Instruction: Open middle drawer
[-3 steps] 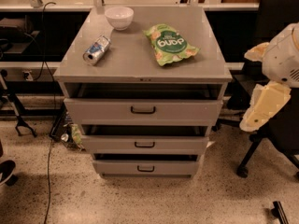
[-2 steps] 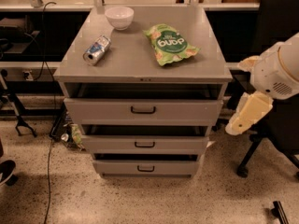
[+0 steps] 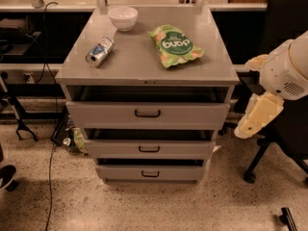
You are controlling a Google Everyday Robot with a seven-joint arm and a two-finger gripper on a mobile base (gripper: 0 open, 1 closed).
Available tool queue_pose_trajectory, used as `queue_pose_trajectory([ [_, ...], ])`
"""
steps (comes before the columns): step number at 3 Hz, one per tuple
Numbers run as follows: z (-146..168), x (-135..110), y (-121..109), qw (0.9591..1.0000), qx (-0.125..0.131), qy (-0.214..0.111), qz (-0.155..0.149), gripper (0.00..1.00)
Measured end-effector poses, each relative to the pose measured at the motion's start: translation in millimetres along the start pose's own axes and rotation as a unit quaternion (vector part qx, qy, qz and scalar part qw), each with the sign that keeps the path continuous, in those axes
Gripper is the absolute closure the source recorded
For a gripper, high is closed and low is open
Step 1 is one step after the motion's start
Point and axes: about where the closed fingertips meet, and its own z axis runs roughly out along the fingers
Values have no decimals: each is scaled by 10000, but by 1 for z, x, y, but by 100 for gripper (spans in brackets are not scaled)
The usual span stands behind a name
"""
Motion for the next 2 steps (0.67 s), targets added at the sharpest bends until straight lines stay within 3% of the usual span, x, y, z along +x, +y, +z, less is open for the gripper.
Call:
queue_pose_trajectory([
  [1,23,1,3,10000,4,-86,35,0],
  [2,77,6,10,9995,20,-305,126,0],
])
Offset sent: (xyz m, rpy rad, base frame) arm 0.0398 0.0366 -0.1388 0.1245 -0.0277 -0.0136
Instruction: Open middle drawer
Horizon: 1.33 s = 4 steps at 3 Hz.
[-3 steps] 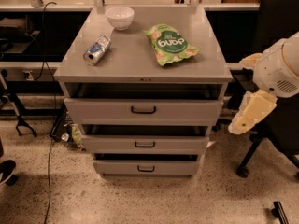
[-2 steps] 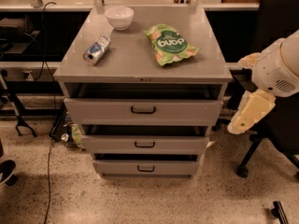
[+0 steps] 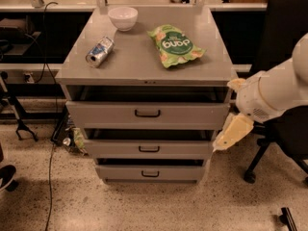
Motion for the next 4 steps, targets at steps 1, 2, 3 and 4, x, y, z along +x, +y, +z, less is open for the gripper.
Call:
queue_pose_trajectory([
  [1,47,4,5,9997,-44,-242,15,0],
  [2,91,7,11,9989,-262,-363,104,0],
  [3,98,8,11,9987,-300,-382,127,0],
  [4,105,7,15,9984,-322,-450,136,0],
])
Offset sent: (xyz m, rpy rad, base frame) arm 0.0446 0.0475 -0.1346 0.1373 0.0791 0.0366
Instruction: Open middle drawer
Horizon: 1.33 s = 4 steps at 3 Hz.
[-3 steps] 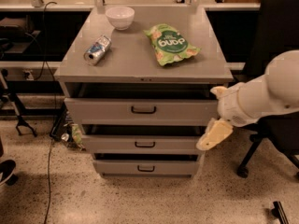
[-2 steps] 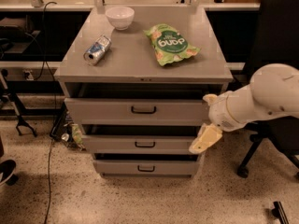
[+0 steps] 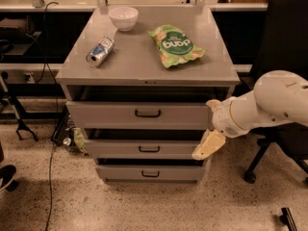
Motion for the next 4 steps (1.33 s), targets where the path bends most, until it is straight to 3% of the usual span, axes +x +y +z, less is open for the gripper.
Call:
queue_pose_trajectory([
  [4,72,33,4,9988,-212,-311,300,0],
])
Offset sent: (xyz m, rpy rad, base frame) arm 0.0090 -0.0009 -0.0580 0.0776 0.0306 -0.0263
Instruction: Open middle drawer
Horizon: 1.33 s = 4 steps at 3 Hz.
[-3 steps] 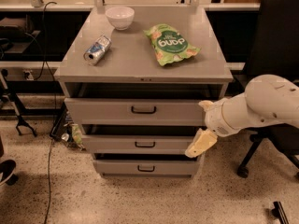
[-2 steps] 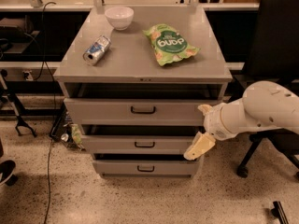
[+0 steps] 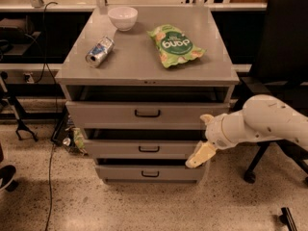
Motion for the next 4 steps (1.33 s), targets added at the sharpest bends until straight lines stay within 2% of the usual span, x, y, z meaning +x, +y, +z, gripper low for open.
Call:
queue_pose_trajectory([
  [1,31,10,-4,9998,-121,-160,84,0],
  [4,95,26,-4,9983,-570,-112,101,0],
])
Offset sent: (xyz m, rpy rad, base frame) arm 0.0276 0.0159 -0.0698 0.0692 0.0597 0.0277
